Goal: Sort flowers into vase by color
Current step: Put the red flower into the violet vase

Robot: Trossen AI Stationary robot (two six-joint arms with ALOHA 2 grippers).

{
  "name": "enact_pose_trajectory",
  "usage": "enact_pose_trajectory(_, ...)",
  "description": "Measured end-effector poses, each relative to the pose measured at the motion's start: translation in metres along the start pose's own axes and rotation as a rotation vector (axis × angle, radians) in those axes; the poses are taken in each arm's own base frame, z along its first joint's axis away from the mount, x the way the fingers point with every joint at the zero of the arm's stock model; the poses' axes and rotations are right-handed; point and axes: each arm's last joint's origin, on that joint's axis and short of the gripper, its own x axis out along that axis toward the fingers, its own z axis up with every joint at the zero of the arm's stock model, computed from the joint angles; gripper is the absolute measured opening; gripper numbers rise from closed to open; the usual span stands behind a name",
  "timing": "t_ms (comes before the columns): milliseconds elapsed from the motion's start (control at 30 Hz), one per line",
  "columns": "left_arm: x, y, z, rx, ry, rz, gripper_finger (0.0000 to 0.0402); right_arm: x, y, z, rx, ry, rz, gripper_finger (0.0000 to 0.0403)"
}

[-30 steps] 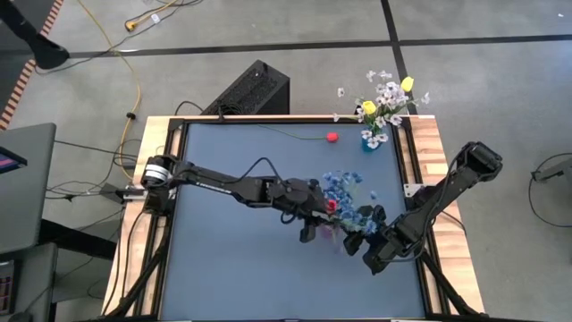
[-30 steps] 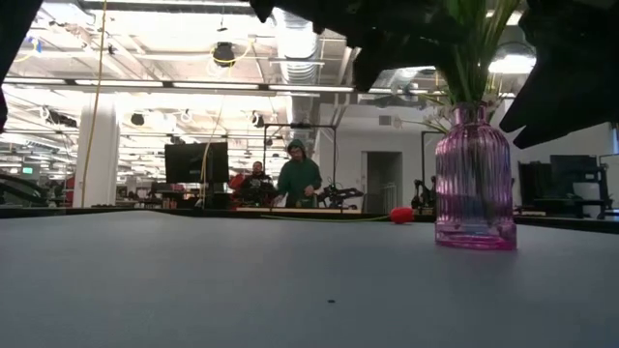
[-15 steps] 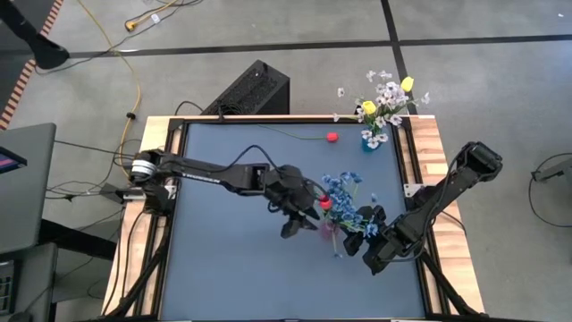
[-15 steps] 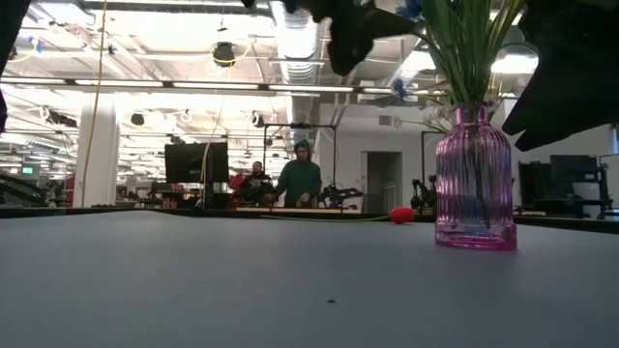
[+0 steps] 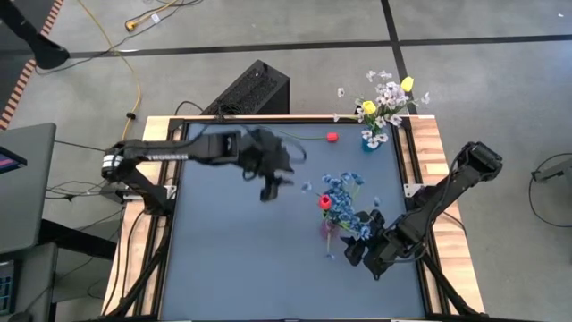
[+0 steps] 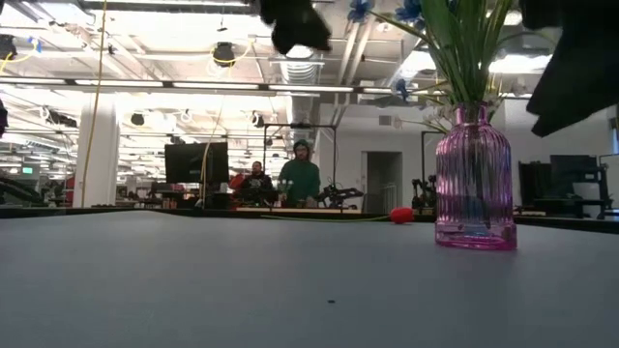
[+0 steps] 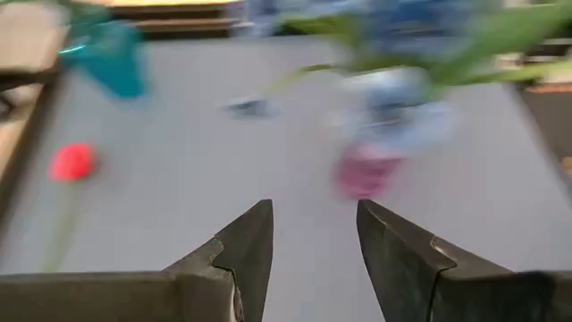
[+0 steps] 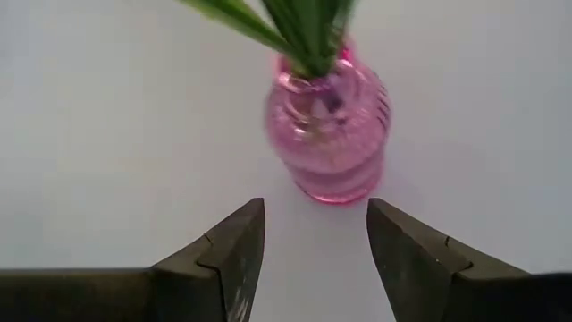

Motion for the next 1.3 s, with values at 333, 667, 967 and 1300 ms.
enact_pose_trajectory(333, 0.0, 0.125, -0.056, -0.035, 0.115, 0.205, 0.0138, -0.017, 0.009, -0.005, 0.021, 0.027, 0.034, 0.0223)
enact_pose_trajectory(667, 0.045, 0.253, -0.137, -0.028, 0.196, 0.149, 0.0138, -0.021, 0.014, -0.009, 0.314, 0.06, 0.079, 0.0223)
enact_pose_trajectory(967, 0.087, 0.296, -0.137, 0.03, 0.333, 0.002, 0.0138, -0.014, 0.017, -0.001, 0.468, 0.116, 0.092, 0.0223)
enact_pose_trajectory(1300, 0.114, 0.313, -0.139, 0.167, 0.486, 0.051, 0.0137, -0.014, 0.02, 0.001, 0.473, 0.124, 0.123, 0.0223)
